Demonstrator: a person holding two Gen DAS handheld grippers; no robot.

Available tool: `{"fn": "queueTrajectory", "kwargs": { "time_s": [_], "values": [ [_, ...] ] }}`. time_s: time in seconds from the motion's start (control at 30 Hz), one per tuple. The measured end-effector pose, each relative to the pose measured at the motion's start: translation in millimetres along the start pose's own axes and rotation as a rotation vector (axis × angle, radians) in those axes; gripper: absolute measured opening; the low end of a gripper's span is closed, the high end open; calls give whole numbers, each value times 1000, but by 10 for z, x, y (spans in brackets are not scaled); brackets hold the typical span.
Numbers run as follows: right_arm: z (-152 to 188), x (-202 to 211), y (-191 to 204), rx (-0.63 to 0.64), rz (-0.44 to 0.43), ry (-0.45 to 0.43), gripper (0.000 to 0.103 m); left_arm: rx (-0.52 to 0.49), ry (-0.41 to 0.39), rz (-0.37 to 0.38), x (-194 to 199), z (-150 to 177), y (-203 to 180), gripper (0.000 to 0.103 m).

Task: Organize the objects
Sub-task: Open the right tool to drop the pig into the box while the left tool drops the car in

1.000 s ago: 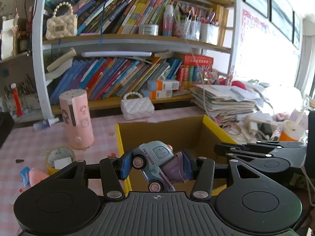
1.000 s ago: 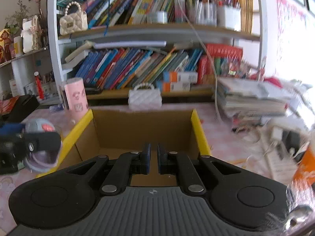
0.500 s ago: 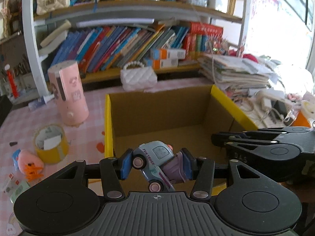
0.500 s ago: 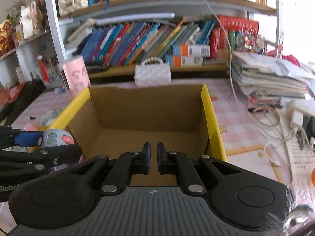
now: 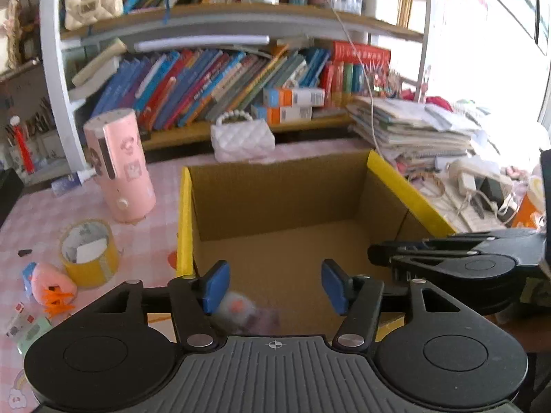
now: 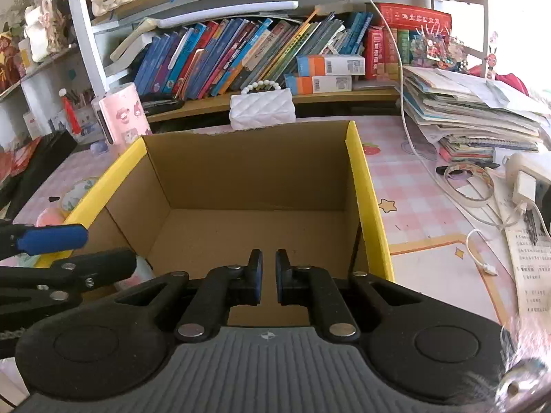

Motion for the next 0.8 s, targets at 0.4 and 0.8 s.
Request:
{"fn": "queueTrajectory", "kwargs": {
  "time_s": [0.4, 0.8],
  "values": [
    [30, 303, 102, -19, 42, -95, 12, 82, -123, -69, 440, 86, 308, 76],
    [287, 659, 418, -29, 118, -169, 23, 103, -127, -47, 753, 422, 612, 79]
  ]
}}
Point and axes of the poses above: each gripper's, at about its wrist camera, not at the fingertips, and x roughly against the way its jaws point, y to its left, z to its underside, the point moved 6 cm from there along -x, roughly the way its jaws point, and after that the axes turned 13 degrees about -x, right-handed, at the moved point
